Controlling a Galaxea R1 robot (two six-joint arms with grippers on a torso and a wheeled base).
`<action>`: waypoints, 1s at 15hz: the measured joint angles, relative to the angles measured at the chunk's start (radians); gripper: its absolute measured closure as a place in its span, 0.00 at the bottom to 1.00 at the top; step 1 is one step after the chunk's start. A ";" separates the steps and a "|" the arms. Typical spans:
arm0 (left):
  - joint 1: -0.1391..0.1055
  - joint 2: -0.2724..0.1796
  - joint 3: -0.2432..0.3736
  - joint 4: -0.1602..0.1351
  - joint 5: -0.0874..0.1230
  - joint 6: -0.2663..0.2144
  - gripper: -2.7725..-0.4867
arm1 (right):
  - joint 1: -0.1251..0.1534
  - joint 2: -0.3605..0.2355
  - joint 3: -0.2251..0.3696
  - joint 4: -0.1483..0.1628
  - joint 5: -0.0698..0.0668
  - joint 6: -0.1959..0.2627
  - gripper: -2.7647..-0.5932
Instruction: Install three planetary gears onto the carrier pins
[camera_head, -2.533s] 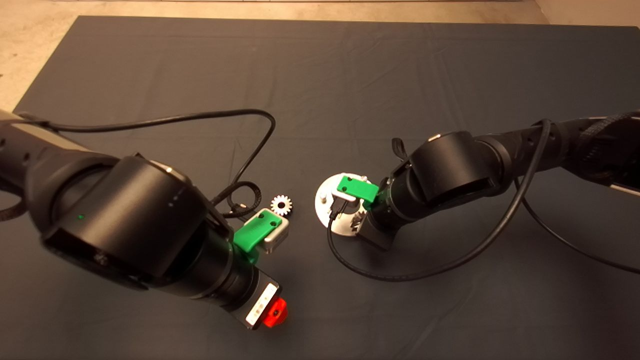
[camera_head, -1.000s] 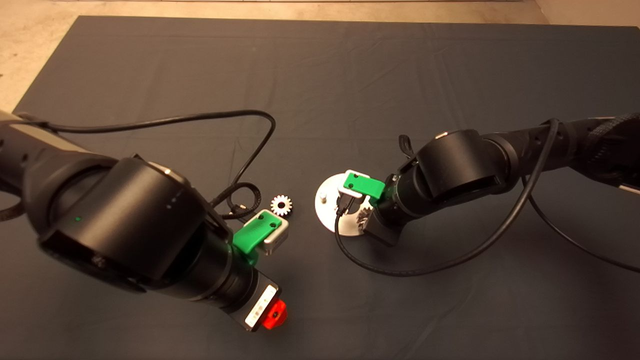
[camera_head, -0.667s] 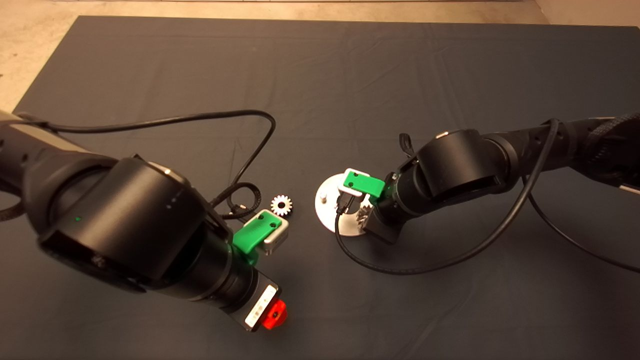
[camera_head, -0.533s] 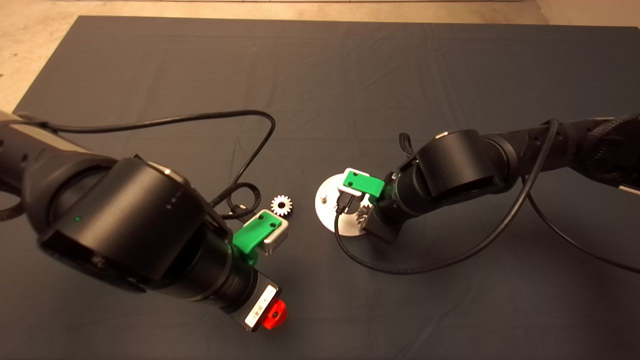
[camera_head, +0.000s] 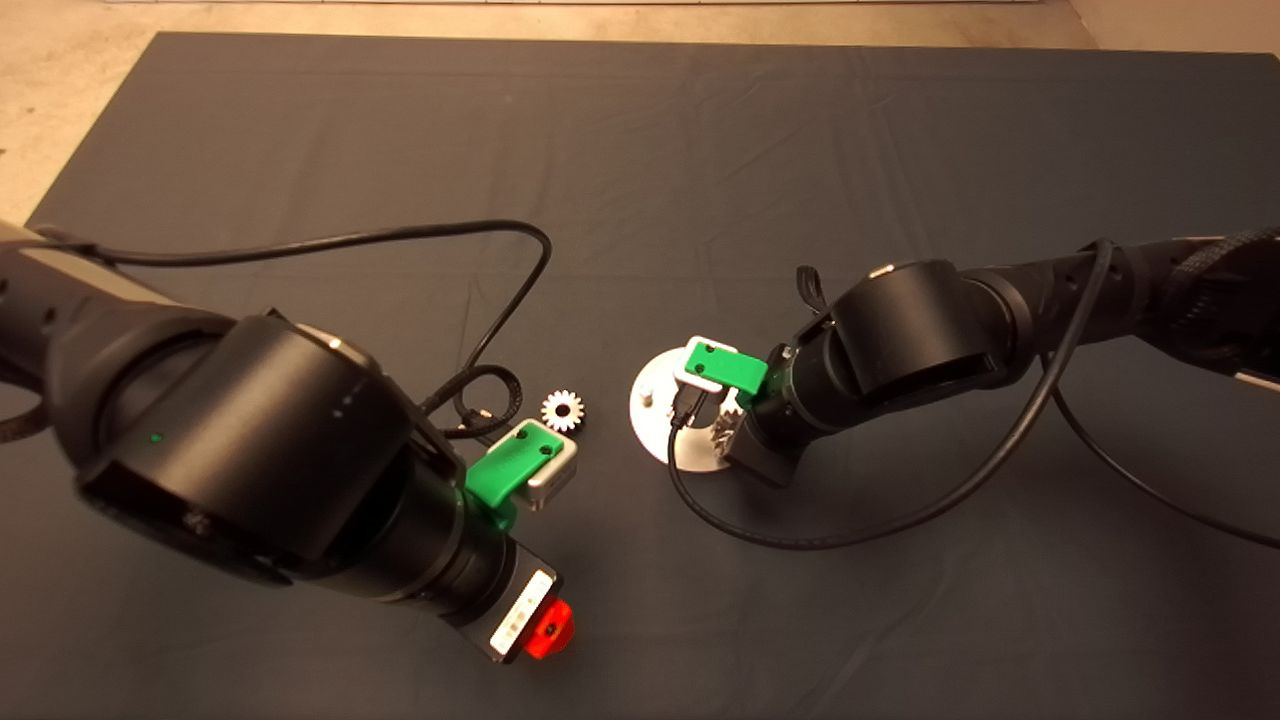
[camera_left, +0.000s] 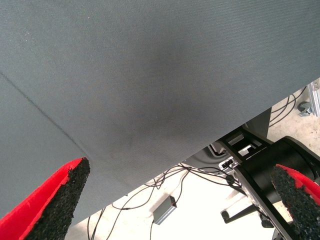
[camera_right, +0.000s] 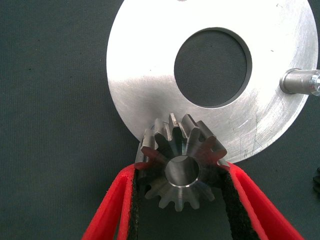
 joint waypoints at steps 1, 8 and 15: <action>0.000 0.000 0.000 0.000 0.000 0.000 0.06 | 0.000 0.001 0.000 -0.001 -0.002 0.000 0.82; 0.000 0.000 0.000 0.000 0.000 0.000 0.06 | -0.003 0.011 0.000 -0.006 -0.016 0.000 0.82; 0.000 0.000 0.000 0.000 0.000 0.000 0.06 | -0.005 0.018 0.000 -0.012 -0.019 0.000 0.82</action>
